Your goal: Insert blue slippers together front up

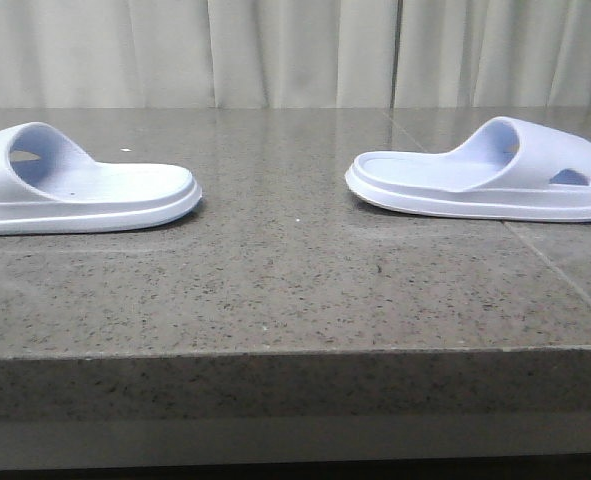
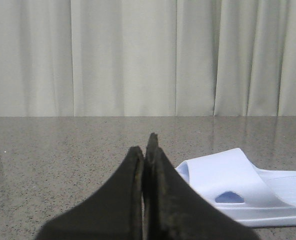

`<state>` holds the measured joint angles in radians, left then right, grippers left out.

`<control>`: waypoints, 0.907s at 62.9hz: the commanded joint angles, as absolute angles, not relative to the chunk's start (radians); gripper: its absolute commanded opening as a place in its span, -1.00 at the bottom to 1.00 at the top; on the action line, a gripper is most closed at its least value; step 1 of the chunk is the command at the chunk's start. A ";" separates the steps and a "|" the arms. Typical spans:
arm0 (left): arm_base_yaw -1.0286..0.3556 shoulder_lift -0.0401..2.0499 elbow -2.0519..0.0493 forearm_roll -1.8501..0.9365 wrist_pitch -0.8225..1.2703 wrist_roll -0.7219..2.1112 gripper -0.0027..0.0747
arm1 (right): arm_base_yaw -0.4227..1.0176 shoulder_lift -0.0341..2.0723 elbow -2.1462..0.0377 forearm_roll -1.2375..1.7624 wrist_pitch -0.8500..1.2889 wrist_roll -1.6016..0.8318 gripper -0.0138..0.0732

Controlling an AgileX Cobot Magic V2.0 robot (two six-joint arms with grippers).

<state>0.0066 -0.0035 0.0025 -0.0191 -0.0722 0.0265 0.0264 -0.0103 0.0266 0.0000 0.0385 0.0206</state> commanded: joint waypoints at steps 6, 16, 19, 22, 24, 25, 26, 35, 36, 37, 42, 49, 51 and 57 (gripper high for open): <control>-0.001 -0.020 0.009 -0.024 -0.151 0.024 -0.98 | 0.029 -0.028 0.021 -0.008 -0.046 0.017 -0.84; -0.001 -0.020 0.009 -0.024 -0.151 0.024 -0.98 | 0.029 -0.028 0.021 -0.008 -0.046 0.017 -0.84; -0.001 -0.020 0.009 -0.024 -0.151 0.024 -0.98 | 0.029 -0.028 0.021 -0.008 -0.046 0.017 -0.84; -0.001 -0.020 0.009 -0.024 -0.151 0.024 -0.98 | 0.029 -0.028 0.021 -0.008 -0.046 0.017 -0.84; -0.001 -0.020 0.009 -0.024 -0.151 0.024 -0.98 | 0.029 -0.028 0.021 -0.008 -0.046 0.017 -0.84; -0.001 -0.020 0.009 -0.024 -0.151 0.024 -0.98 | 0.029 -0.028 0.021 -0.008 -0.046 0.017 -0.84; -0.001 -0.020 0.009 -0.024 -0.151 0.024 -0.98 | 0.029 -0.028 0.021 -0.008 -0.046 0.017 -0.84; -0.001 -0.020 0.009 -0.024 -0.151 0.024 -0.98 | 0.029 -0.028 0.021 -0.008 -0.054 0.017 -0.84; -0.001 -0.020 0.009 -0.024 -0.151 0.024 -0.98 | 0.029 -0.028 0.021 -0.008 -0.056 0.017 -0.84; -0.001 -0.020 0.009 -0.024 -0.151 0.024 -0.98 | 0.029 -0.028 0.021 -0.008 -0.058 0.017 -0.84; -0.001 -0.020 0.009 -0.024 -0.151 0.024 -0.98 | 0.029 -0.028 0.021 -0.008 -0.059 0.017 -0.84; -0.001 -0.020 0.009 -0.024 -0.151 0.024 -0.98 | 0.029 -0.028 0.021 -0.008 -0.059 0.017 -0.84; -0.001 -0.020 0.009 -0.024 -0.153 0.024 -0.98 | 0.029 -0.028 0.021 -0.008 -0.061 0.017 -0.84; -0.001 -0.020 0.009 -0.024 -0.164 0.024 -0.98 | 0.029 -0.028 0.021 -0.007 -0.066 0.017 -0.84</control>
